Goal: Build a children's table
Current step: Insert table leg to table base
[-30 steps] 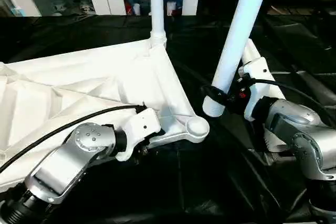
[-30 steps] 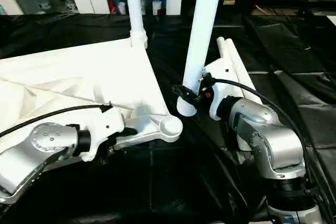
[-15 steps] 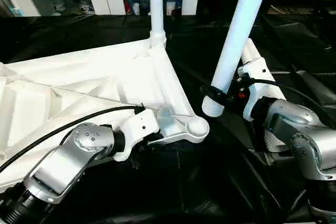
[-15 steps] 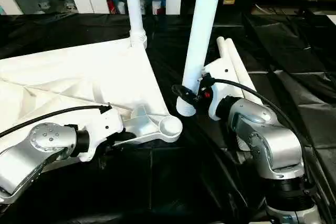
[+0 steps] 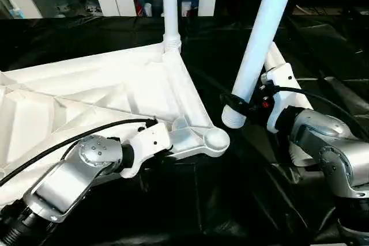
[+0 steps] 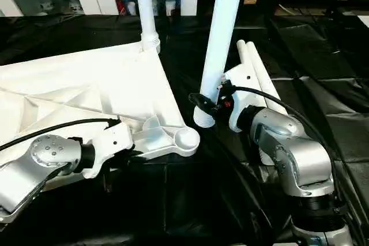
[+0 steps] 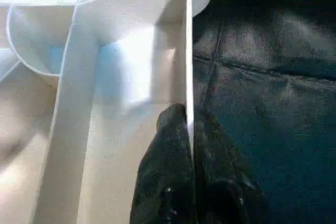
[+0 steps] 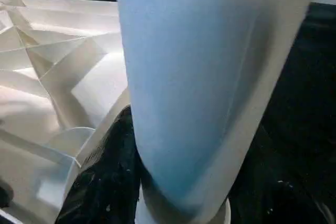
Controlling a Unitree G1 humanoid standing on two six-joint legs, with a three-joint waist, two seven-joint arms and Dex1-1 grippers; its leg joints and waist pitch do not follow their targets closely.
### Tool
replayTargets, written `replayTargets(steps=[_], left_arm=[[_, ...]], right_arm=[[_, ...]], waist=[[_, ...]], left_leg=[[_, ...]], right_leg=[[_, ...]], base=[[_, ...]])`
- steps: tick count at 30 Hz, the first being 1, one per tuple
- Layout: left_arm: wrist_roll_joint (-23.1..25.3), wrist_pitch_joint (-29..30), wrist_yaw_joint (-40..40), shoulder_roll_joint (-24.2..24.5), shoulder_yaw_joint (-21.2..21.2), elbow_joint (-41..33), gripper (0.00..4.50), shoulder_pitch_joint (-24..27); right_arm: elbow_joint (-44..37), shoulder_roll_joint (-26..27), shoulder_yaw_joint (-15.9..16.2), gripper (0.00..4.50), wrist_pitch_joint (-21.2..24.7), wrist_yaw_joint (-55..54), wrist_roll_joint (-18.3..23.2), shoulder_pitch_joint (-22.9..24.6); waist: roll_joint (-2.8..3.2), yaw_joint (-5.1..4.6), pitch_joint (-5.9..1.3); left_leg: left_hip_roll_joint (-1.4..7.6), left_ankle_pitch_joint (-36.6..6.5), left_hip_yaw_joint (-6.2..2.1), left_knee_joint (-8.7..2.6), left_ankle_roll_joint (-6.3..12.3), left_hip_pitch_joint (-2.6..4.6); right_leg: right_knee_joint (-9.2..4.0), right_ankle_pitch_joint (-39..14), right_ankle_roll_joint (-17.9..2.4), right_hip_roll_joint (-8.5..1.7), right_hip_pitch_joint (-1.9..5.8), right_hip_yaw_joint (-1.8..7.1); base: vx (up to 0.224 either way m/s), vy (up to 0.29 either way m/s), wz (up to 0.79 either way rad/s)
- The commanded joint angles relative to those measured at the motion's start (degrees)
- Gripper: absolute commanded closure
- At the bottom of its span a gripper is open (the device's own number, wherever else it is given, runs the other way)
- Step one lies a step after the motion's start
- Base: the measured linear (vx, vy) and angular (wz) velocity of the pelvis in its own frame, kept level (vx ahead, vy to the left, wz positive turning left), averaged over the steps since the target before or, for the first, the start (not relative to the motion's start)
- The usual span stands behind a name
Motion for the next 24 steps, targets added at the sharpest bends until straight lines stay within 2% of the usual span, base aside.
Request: replayTargets(steps=[1,5,8,9,10,11,13,15,18,21,24], left_arm=[[-1.6,-3.7,-1.1,-1.1,2.3,1.0,4.44,-0.1],[0.0,-12.7,-2.1,-2.4,2.3,8.7,4.44,-1.7],[0.8,-15.8,-2.8,-3.2,1.7,13.2,4.44,-2.8],[0.8,-15.8,-2.8,-3.2,1.7,13.2,4.44,-2.8],[1.3,-17.2,-2.8,-3.7,1.4,15.7,4.44,-3.6],[2.4,-18.3,-2.9,-3.8,0.5,18.0,4.44,-4.7],[4.5,-19.5,-3.6,-3.3,-1.5,20.6,4.44,-6.0],[5.4,-21.3,-4.2,-3.4,-1.8,22.5,4.44,-6.5],[5.5,-22.0,-4.4,-3.9,-1.5,23.6,4.50,-6.8],[6.5,-27.2,-5.7,-5.2,-1.0,30.0,4.50,-9.8],[6.7,-27.7,-6.9,-5.3,-1.2,30.5,4.50,-10.3]], right_arm=[[-1.2,0.3,0.2,2.64,0.8,0.0,0.6,-0.7],[1.4,2.1,0.6,2.64,0.1,-0.3,0.6,-2.4],[3.7,3.8,0.9,2.64,-0.6,-0.9,0.4,-3.9],[3.7,3.8,0.9,2.64,-0.6,-0.9,0.4,-3.9],[4.7,4.7,1.1,2.64,-0.8,-1.2,0.5,-4.6],[5.4,5.4,1.3,2.64,-0.8,-1.2,0.6,-5.2],[6.0,5.8,1.8,2.64,-0.6,-0.8,0.7,-5.9],[6.1,5.5,2.0,2.64,-0.4,0.2,1.1,-6.3],[6.3,5.3,1.9,2.64,-0.3,0.8,1.4,-6.4],[9.5,5.2,2.1,2.64,-1.5,4.6,1.9,-6.6],[10.9,5.3,2.4,2.64,-2.2,4.9,1.2,-6.9]], waist=[[-0.19,-0.08,-3.54],[-0.33,-0.07,-3.50],[-0.57,-0.23,-3.31],[-0.44,-0.16,-3.31],[-0.57,-0.19,-3.27],[-1.13,-0.40,-3.19],[-0.80,-0.13,-3.18],[-0.94,-0.21,-3.13],[-0.94,-0.26,-3.13],[-1.12,-0.05,-2.94],[-1.24,-0.21,-2.99]], left_leg=[[6.35,-11.6,-3.12,-5.00,0.25,2.71],[6.24,-11.9,-3.07,-4.97,0.43,2.69],[6.26,-12.8,-2.99,-5.04,0.06,2.81],[6.27,-12.8,-3.06,-5.06,-0.22,2.78],[6.31,-12.6,-3.04,-5.12,-0.28,2.88],[6.26,-12.6,-2.90,-5.13,-0.08,2.86],[6.24,-13.2,-2.82,-5.09,-0.38,3.21],[6.45,-12.3,-2.94,-5.31,-0.48,2.92],[6.38,-12.3,-2.89,-5.29,-0.36,2.93],[6.32,-14.1,-2.62,-5.14,-0.20,3.31],[6.55,-13.3,-3.02,-5.44,-0.73,2.73]], right_leg=[[-3.78,-8.0,-15.0,-4.29,1.79,3.17],[-3.86,-8.1,-14.8,-4.35,1.64,3.23],[-4.01,-10.2,-14.3,-4.46,1.42,3.35],[-4.07,-11.1,-14.2,-4.59,1.46,3.37],[-4.09,-11.0,-14.0,-4.45,1.31,3.35],[-4.13,-11.1,-13.9,-4.38,1.23,3.37],[-4.37,-13.4,-13.1,-4.53,0.96,3.50],[-4.24,-13.0,-12.7,-4.61,1.16,3.46],[-4.20,-13.0,-12.9,-4.57,1.11,3.42],[-4.86,-16.4,-12.4,-4.86,0.76,3.71],[-4.63,-17.7,-12.2,-4.97,1.08,3.48]], base=[[0.000,0.000,0.00],[0.000,0.000,0.00],[0.000,0.000,0.00],[0.000,0.000,0.00],[0.000,0.000,0.00],[0.000,0.000,0.00],[0.000,0.000,0.00],[0.000,0.000,0.00],[0.000,0.000,0.00],[0.000,0.000,0.00],[0.000,0.000,0.00]])
